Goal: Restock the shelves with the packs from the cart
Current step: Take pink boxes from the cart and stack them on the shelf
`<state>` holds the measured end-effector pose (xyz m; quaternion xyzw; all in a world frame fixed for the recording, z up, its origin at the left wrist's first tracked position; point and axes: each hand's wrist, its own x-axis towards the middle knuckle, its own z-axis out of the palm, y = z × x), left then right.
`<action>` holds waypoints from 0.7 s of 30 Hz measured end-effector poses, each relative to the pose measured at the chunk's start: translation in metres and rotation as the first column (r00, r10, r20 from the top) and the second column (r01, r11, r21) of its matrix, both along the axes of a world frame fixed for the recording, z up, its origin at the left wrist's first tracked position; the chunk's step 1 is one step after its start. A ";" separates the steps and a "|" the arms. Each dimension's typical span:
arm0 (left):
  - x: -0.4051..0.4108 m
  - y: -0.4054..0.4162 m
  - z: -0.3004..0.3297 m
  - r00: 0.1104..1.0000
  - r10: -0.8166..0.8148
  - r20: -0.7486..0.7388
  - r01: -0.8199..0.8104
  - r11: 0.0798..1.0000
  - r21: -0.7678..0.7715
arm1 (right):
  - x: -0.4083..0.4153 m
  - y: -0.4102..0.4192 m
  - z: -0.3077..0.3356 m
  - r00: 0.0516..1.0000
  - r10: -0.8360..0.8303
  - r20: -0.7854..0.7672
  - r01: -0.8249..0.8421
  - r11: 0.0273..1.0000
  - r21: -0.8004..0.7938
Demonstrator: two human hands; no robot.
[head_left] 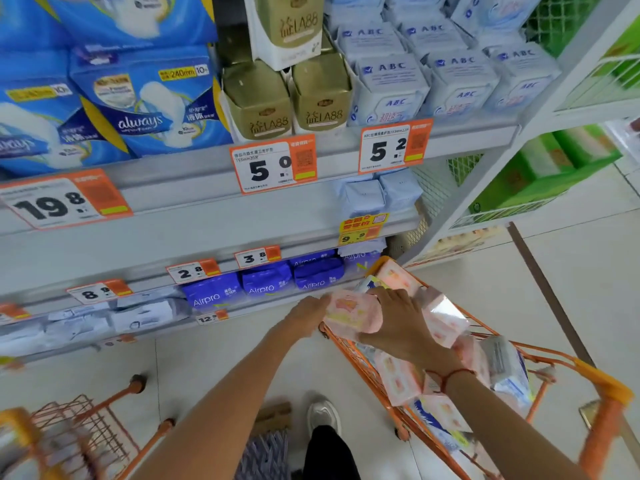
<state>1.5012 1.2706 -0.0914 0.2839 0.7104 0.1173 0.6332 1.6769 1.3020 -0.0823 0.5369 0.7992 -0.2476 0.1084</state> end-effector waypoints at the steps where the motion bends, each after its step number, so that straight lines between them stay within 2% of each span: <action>1: -0.009 -0.004 0.008 0.994 0.046 0.104 -0.043 0.999 -0.024 | -0.007 -0.002 0.004 0.994 -0.041 -0.102 0.033 0.996 -0.078; 3: -0.030 -0.011 0.019 0.967 0.096 0.237 -0.090 0.995 -0.035 | -0.022 -0.008 0.011 0.921 -0.167 -0.352 0.064 0.956 -0.286; 4: -0.040 -0.017 0.023 0.962 0.102 0.254 -0.099 0.995 -0.024 | -0.029 -0.013 0.011 0.872 -0.216 -0.439 0.061 0.939 -0.339; 8: -0.082 -0.043 0.036 0.969 0.044 0.244 -0.058 0.997 0.054 | -0.053 -0.038 0.018 0.765 -0.328 -0.554 0.093 0.908 -0.409; 11: -0.106 -0.057 0.043 0.959 0.022 0.281 -0.048 0.995 0.086 | -0.068 -0.052 0.029 0.742 -0.305 -0.597 0.079 0.924 -0.373; 15: -0.109 -0.050 0.051 0.948 0.181 0.262 -0.226 0.961 0.156 | -0.069 -0.040 0.037 0.773 -0.333 -0.541 0.199 0.936 -0.292; 18: -0.096 -0.040 0.054 0.944 0.282 0.168 -0.321 0.902 0.290 | -0.046 -0.018 0.029 0.883 -0.357 -0.305 0.308 0.931 -0.198; 21: -0.090 -0.031 0.045 0.935 0.343 0.088 -0.350 0.862 0.366 | -0.018 0.005 0.012 0.953 -0.279 -0.120 0.262 0.955 -0.137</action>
